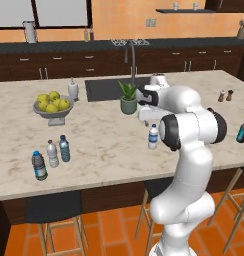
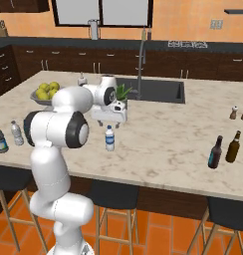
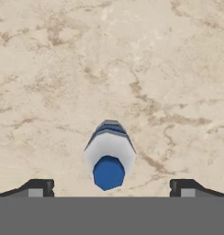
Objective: Move the plastic bottles in the middle to the plastics group, and the glass bottles in the middle to the glass group.
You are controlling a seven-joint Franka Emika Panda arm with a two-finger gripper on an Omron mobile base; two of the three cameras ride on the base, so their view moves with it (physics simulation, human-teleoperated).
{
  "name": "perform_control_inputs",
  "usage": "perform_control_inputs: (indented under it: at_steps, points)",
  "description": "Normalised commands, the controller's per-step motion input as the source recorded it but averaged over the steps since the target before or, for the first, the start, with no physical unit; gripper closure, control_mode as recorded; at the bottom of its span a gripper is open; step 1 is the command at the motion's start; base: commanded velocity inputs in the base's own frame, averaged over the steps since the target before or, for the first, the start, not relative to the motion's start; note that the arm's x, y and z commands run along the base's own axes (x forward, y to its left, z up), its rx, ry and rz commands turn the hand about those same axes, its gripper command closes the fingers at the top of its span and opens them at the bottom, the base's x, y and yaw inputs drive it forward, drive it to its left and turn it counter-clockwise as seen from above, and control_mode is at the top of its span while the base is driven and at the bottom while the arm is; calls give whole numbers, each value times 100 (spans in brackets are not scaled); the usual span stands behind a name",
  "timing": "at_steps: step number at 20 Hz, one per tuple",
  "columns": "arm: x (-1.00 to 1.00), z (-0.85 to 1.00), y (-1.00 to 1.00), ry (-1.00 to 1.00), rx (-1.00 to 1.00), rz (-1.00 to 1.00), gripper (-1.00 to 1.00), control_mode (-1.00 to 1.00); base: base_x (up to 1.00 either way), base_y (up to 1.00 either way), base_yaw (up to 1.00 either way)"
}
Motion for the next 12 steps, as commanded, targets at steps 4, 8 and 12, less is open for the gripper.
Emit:
perform_control_inputs:
  at_steps: [4, 8, 12]
  points:
    - [0, -2, 0, 0, 0, 1, -100, -100, 0, 0, 0]
    - [12, 0, 0, 0, 0, 2, -100, -100, 0, 0, 0]
    - [0, -1, 0, 0, 0, 2, -100, -100, 0, 0, 0]
